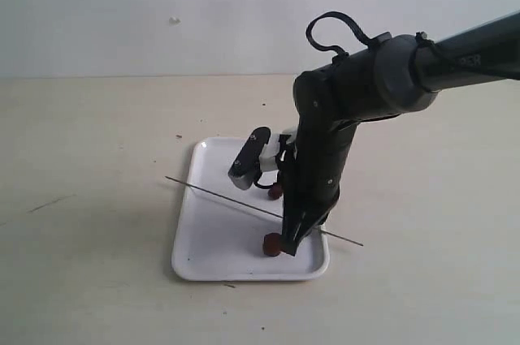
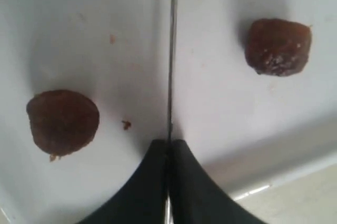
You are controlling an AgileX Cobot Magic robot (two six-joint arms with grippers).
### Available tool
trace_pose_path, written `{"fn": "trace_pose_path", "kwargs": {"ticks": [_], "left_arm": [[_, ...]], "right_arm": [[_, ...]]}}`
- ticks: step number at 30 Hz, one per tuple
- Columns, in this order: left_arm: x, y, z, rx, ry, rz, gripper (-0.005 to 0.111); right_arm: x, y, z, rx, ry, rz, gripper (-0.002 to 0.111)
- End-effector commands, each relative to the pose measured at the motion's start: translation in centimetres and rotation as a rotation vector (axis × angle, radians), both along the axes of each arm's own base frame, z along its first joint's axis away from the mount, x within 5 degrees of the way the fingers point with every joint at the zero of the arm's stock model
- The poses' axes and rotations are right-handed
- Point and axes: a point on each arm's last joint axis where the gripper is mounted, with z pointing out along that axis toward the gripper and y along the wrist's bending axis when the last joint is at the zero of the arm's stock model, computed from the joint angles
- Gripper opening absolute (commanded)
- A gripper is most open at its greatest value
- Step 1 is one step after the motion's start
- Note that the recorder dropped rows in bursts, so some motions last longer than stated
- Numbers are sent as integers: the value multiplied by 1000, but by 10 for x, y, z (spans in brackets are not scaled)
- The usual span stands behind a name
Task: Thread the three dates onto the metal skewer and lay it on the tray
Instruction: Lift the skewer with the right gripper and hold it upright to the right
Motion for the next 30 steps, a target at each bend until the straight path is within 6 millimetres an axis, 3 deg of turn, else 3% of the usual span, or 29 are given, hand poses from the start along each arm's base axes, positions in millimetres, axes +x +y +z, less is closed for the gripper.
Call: {"fn": "trace_pose_path", "kwargs": {"ticks": [1, 7, 14, 21, 30], "left_arm": [[0, 0, -1, -5, -2, 5, 0], [0, 0, -1, -5, -2, 5, 0], [0, 0, -1, -5, -2, 5, 0], [0, 0, -1, -5, -2, 5, 0], [0, 0, -1, -5, -2, 5, 0]], "right_arm": [[-1, -1, -1, -22, 10, 17, 0], [-7, -4, 46, 8, -37, -40, 0], [-29, -15, 98, 90, -119, -243, 0], [-92, -46, 132, 181, -189, -406, 0], [-175, -86, 157, 210, -189, -503, 0]]}}
